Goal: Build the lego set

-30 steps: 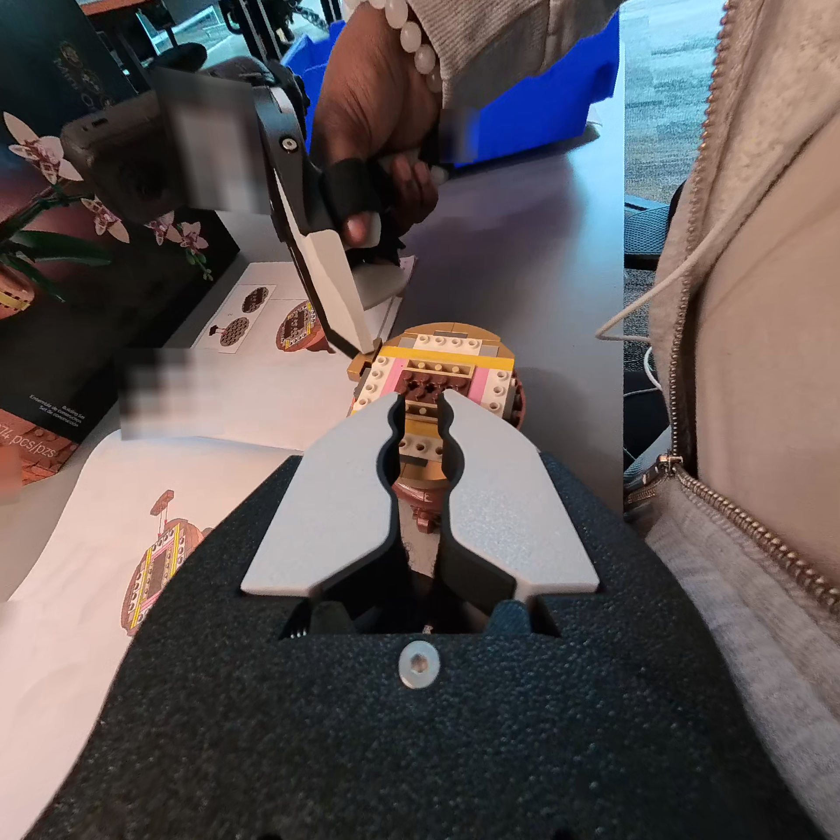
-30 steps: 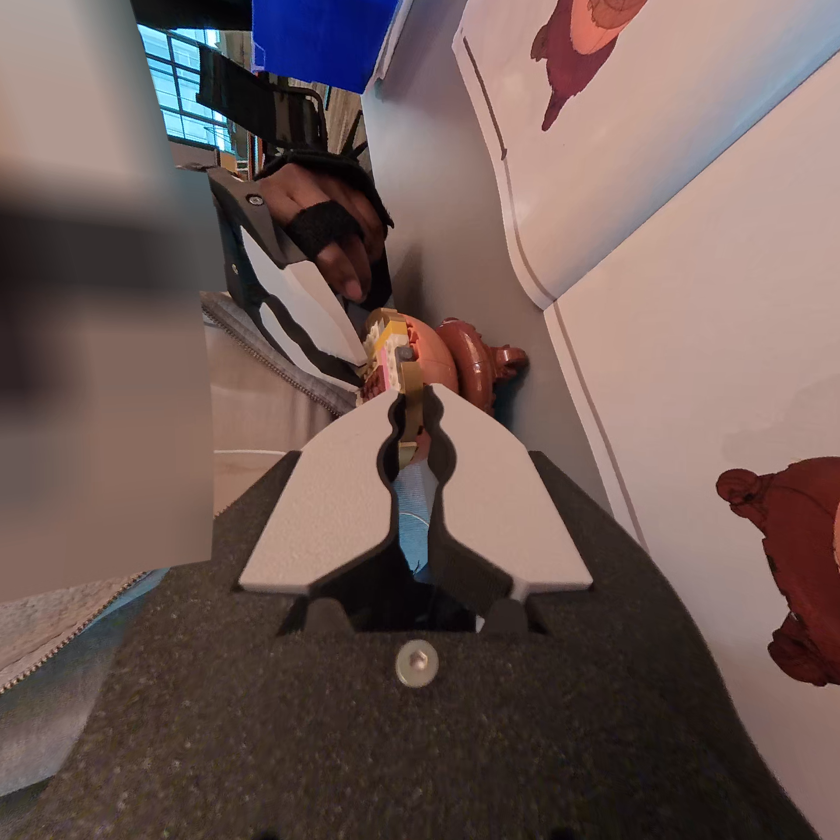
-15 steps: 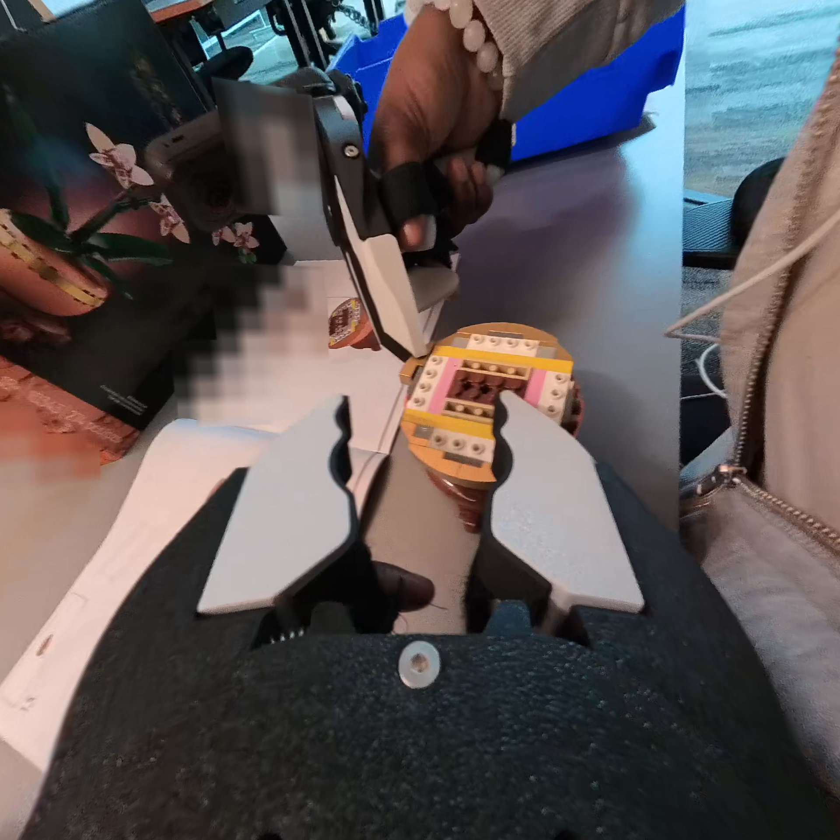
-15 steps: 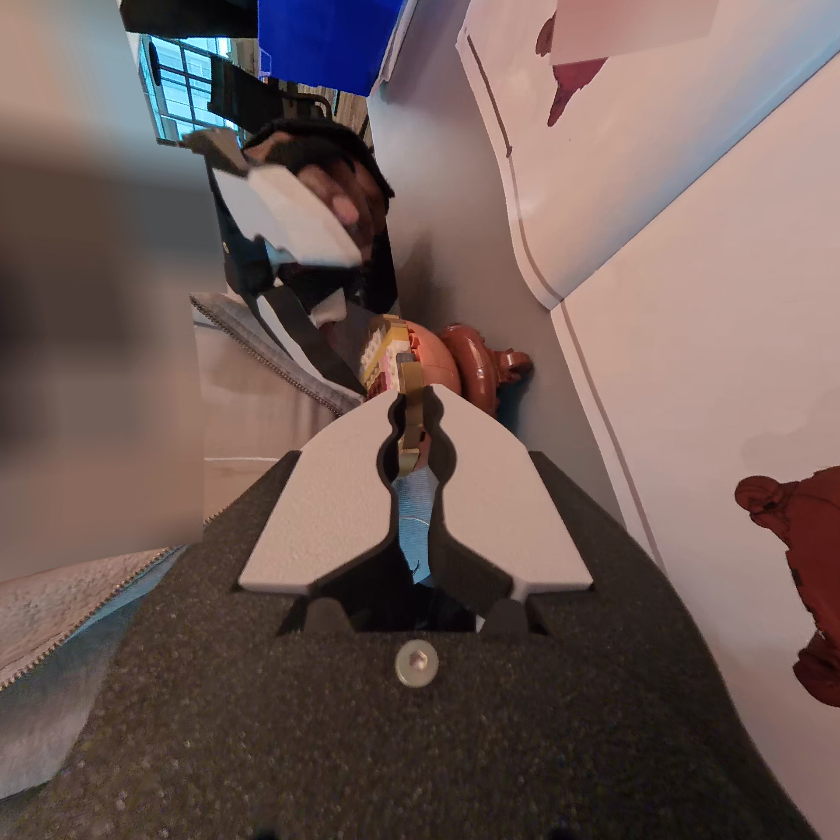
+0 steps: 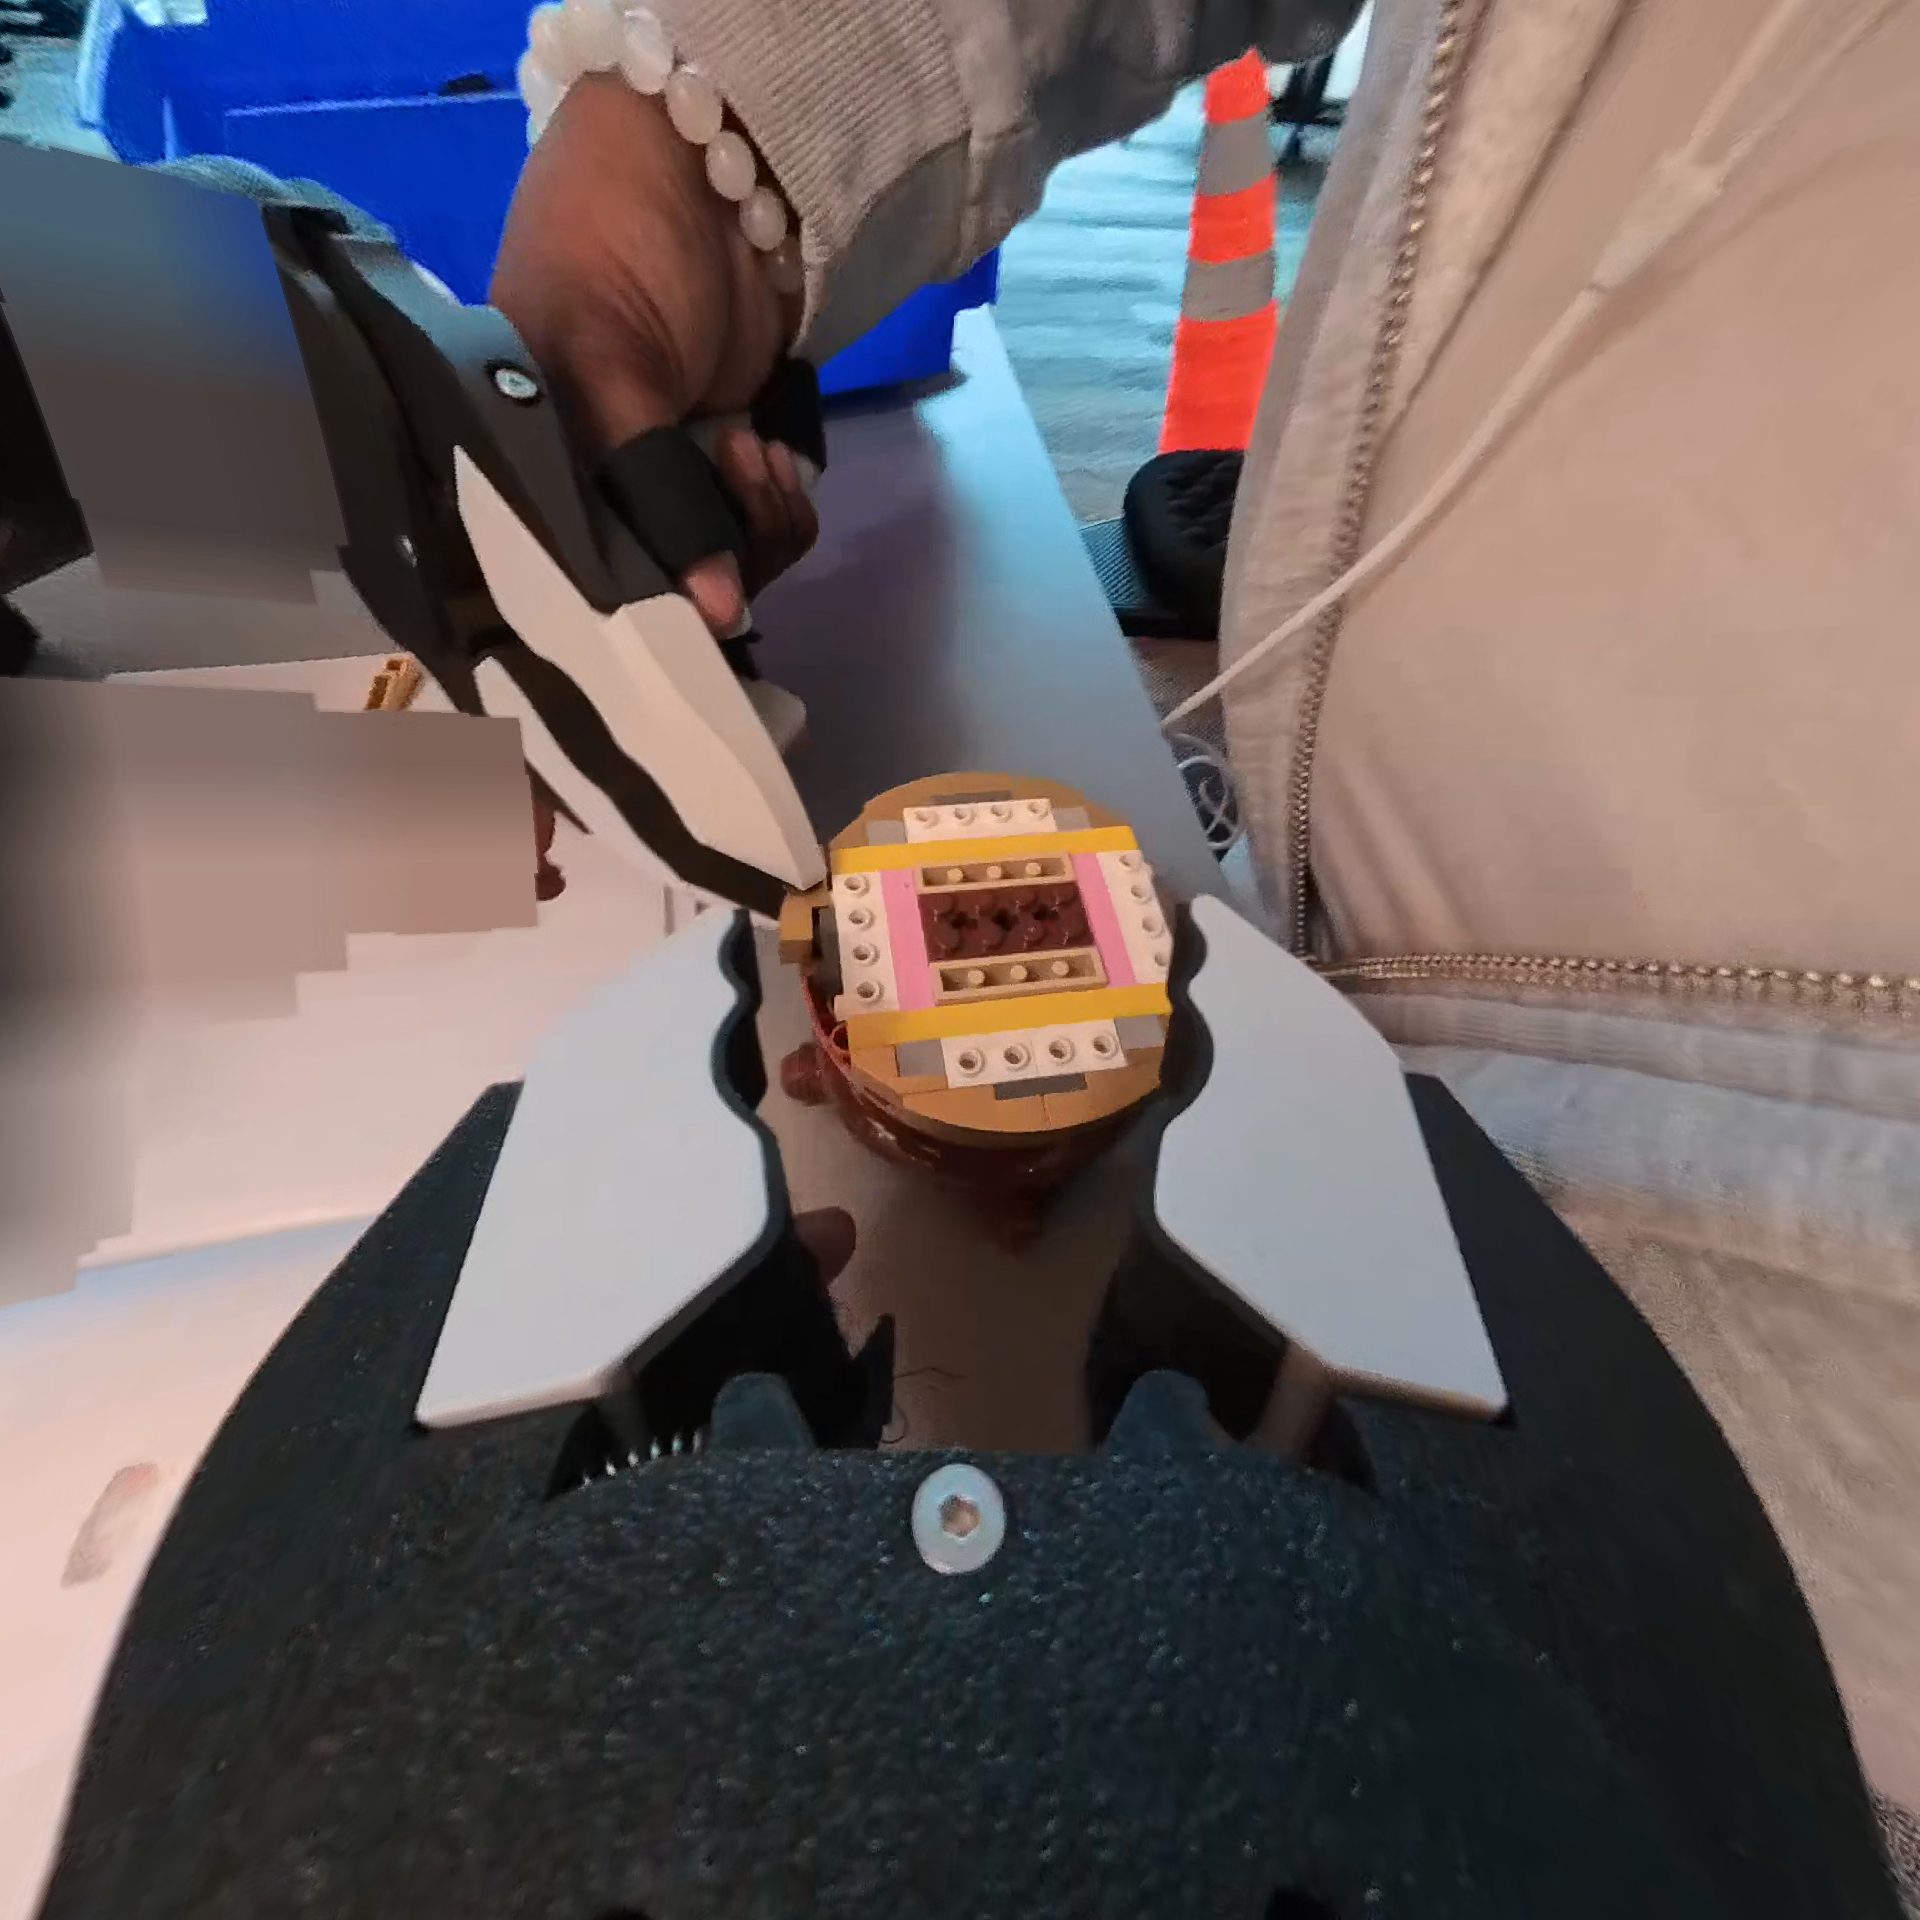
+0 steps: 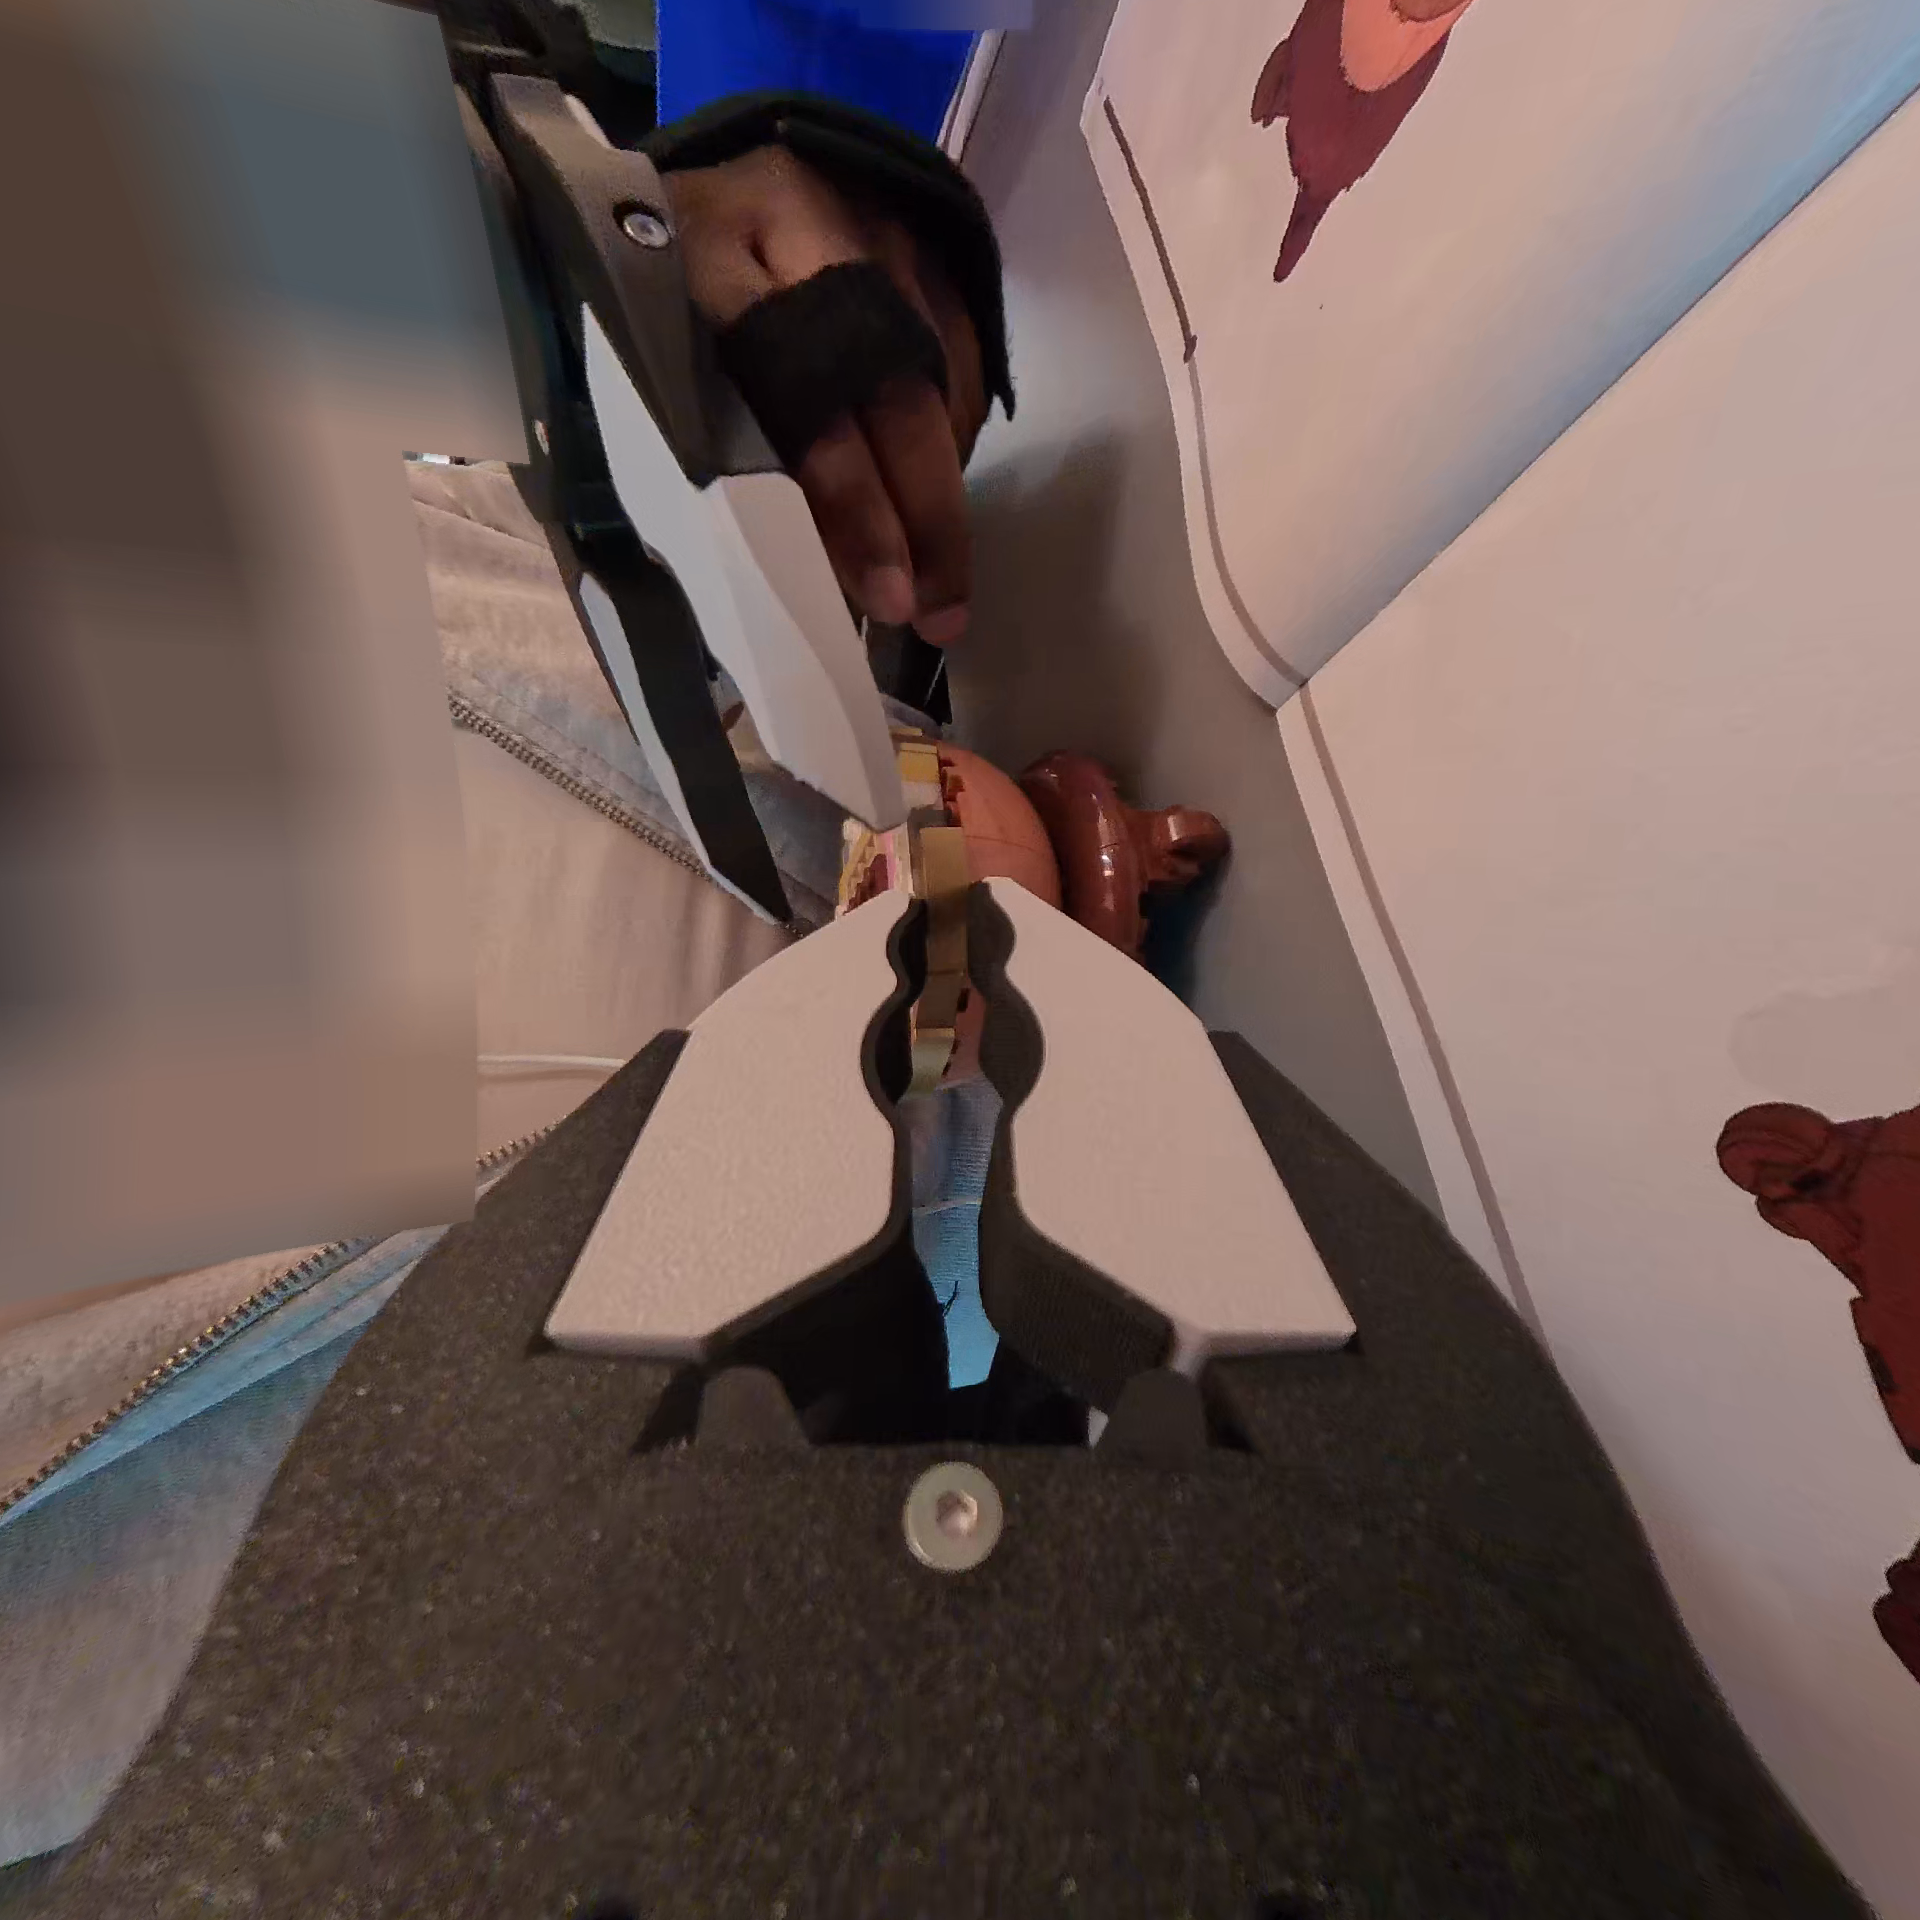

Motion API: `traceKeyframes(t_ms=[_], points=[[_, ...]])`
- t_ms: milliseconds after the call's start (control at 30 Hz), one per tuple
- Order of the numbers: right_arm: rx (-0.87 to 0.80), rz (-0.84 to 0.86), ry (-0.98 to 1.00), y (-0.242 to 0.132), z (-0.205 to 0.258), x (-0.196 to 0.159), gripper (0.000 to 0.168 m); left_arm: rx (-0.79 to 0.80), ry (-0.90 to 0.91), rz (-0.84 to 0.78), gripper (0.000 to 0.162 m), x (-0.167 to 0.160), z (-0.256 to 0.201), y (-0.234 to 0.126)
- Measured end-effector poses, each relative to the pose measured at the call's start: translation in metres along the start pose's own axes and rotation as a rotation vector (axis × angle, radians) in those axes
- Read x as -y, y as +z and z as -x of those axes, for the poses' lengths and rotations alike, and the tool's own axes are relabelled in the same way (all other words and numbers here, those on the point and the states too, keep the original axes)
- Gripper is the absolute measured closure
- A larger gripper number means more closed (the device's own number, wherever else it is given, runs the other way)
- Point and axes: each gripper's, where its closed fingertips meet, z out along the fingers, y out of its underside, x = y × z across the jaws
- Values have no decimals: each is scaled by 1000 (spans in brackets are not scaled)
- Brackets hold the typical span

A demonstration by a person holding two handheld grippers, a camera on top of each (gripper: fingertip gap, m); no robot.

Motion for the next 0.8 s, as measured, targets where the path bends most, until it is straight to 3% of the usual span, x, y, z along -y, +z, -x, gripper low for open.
traceKeyframes(t_ms=[100,467,600,667,800], points=[[12,-5,1,1,0,0,161,-21,-10,-7,98,-1,1,1],[13,-46,-106,4,4,1,157,-49,-22,3,102,-10,-1,5],[8,-166,-356,-5,22,9,122,-67,-31,-13,102,-11,-2,5],[-155,-185,-552,-8,19,5,84,-71,-31,-22,102,-11,-3,5],[-480,-205,-901,-3,16,-9,49,-85,-14,-36,102,-11,-6,5]])
